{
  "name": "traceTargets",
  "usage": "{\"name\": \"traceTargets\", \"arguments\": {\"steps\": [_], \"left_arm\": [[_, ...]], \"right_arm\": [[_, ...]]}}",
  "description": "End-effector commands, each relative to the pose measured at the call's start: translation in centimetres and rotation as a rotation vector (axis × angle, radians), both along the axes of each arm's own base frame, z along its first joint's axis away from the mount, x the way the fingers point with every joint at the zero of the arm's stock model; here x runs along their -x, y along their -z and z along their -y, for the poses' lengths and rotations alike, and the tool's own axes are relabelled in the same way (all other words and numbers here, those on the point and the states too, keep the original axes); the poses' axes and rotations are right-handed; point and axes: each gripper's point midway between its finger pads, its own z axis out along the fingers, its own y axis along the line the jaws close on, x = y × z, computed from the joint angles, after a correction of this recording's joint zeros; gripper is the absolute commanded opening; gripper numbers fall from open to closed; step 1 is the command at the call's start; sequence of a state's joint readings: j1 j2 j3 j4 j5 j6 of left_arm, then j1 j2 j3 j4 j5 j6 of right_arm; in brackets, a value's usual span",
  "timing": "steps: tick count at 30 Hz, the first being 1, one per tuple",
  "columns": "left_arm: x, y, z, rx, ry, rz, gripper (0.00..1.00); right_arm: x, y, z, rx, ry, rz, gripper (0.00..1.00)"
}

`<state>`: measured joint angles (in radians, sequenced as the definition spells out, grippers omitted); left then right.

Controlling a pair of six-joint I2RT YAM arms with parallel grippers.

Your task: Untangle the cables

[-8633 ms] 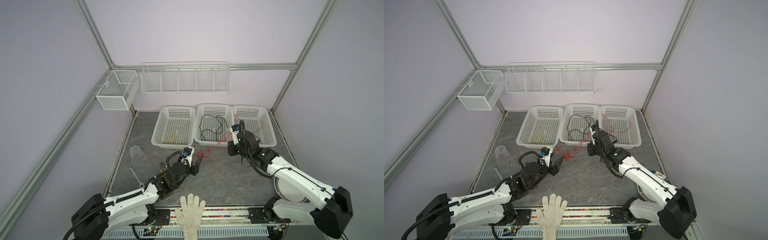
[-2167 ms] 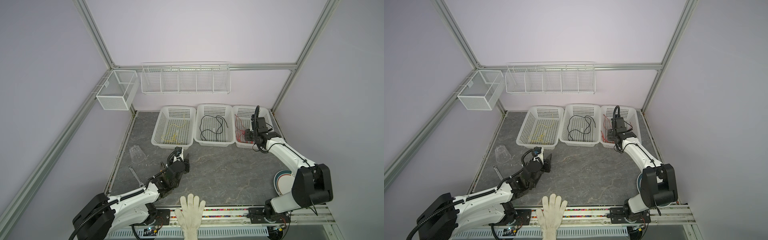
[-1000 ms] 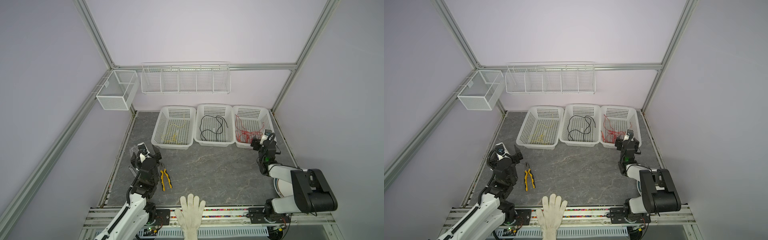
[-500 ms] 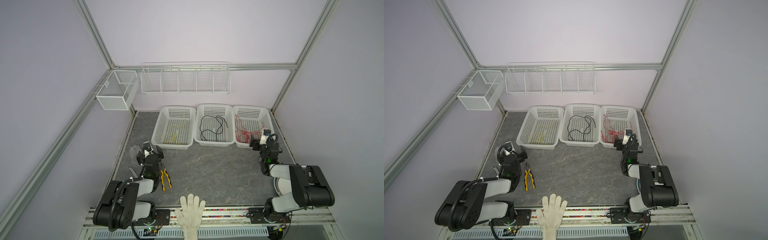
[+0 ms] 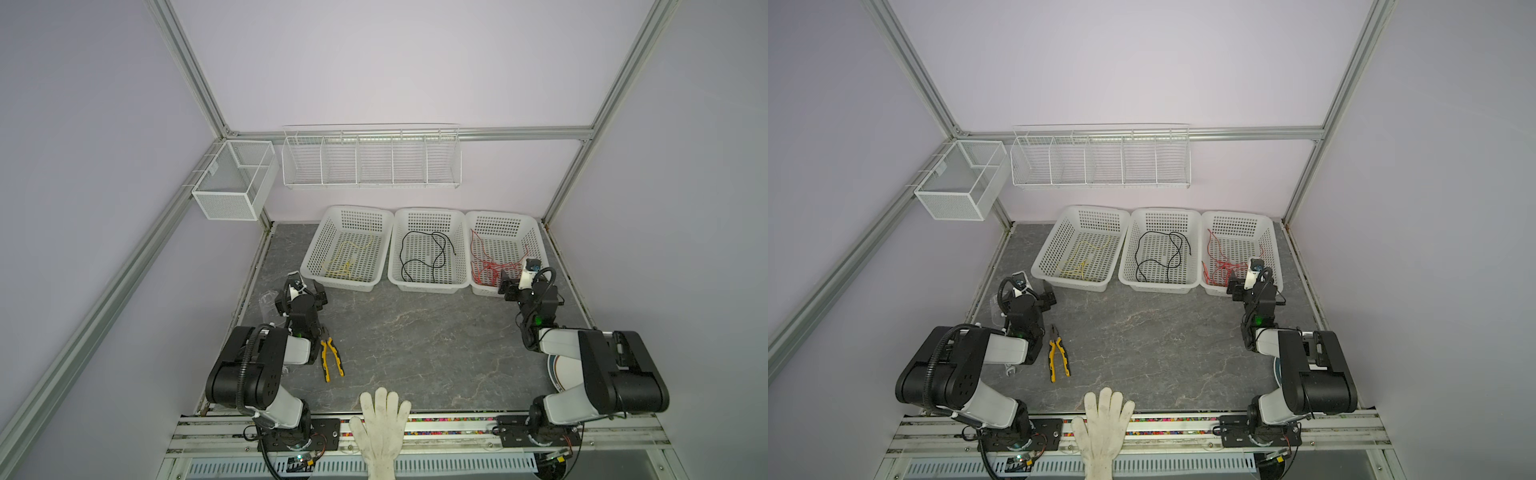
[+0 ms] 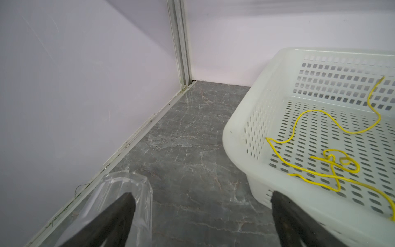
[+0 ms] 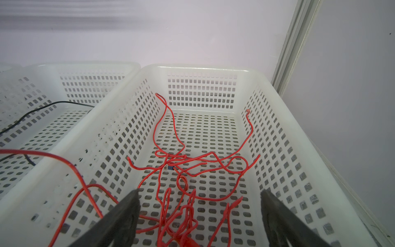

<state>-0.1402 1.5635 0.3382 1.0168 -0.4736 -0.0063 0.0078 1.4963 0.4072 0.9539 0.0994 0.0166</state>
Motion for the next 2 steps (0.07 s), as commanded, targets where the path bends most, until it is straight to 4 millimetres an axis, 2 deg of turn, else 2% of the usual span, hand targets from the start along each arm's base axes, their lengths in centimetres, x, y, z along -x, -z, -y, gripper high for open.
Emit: {"name": "traceTargets", "arguments": {"steps": [1, 2], "left_arm": [[-0.52, -0.31, -0.21, 0.005, -0.014, -0.003, 0.99], [-0.54, -0.37, -0.21, 0.004, -0.014, 0.002, 0.99]], "right_arm": [[1.11, 4.31, -0.03, 0.044, -0.022, -0.153, 0.89], [1.14, 4.27, 0.04, 0.043, -0.019, -0.152, 0.89]]}}
